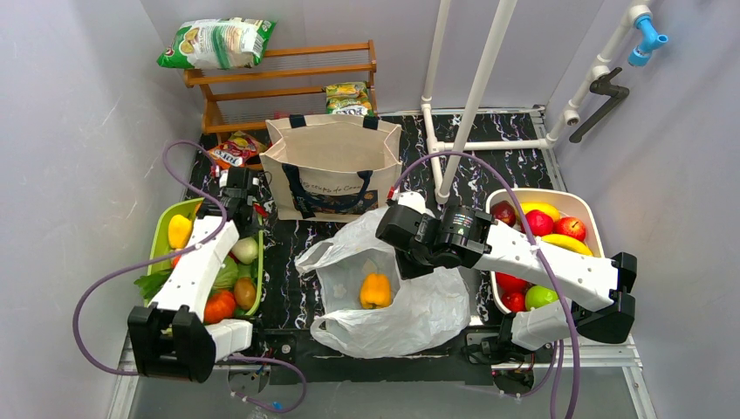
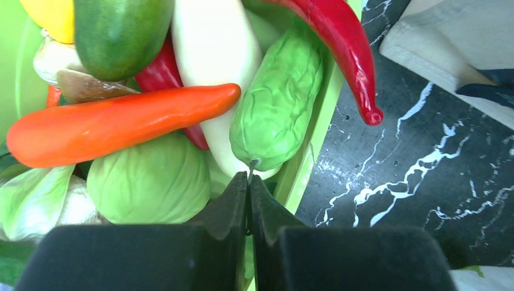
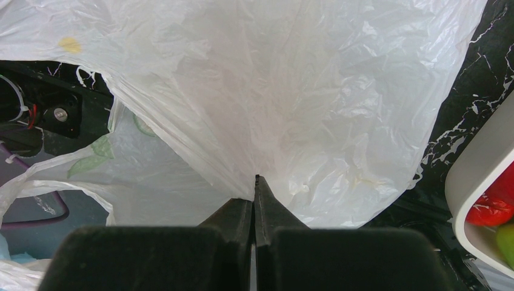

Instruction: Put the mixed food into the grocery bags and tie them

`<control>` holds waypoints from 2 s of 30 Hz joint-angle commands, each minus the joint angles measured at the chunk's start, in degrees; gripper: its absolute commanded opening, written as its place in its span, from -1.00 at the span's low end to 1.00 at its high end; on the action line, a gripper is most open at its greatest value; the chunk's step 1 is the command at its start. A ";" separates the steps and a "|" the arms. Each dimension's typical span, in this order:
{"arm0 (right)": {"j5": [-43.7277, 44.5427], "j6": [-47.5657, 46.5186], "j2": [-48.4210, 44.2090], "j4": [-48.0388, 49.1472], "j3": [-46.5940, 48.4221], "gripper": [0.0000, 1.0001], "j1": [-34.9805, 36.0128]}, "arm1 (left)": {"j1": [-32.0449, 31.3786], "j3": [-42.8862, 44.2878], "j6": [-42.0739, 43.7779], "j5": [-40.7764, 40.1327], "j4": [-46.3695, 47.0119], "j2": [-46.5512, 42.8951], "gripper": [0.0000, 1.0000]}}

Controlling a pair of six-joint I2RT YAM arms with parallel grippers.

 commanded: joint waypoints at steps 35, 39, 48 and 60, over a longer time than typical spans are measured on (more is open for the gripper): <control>0.01 0.81 -0.28 2.35 1.24 -0.97 -0.33 | -0.55 16.62 -0.83 26.03 -25.18 -29.86 -1.00; -0.24 1.13 -0.84 2.66 0.97 -0.97 -0.33 | -1.58 20.02 -0.37 30.90 -26.97 -30.10 -1.00; 0.56 1.09 -1.82 3.57 0.93 -0.97 -0.33 | -6.40 27.85 0.30 39.37 -28.97 -30.72 -1.00; 1.17 2.12 -4.58 5.44 -2.64 -0.97 -0.33 | -7.58 25.63 -2.14 55.79 -23.77 -31.93 -1.00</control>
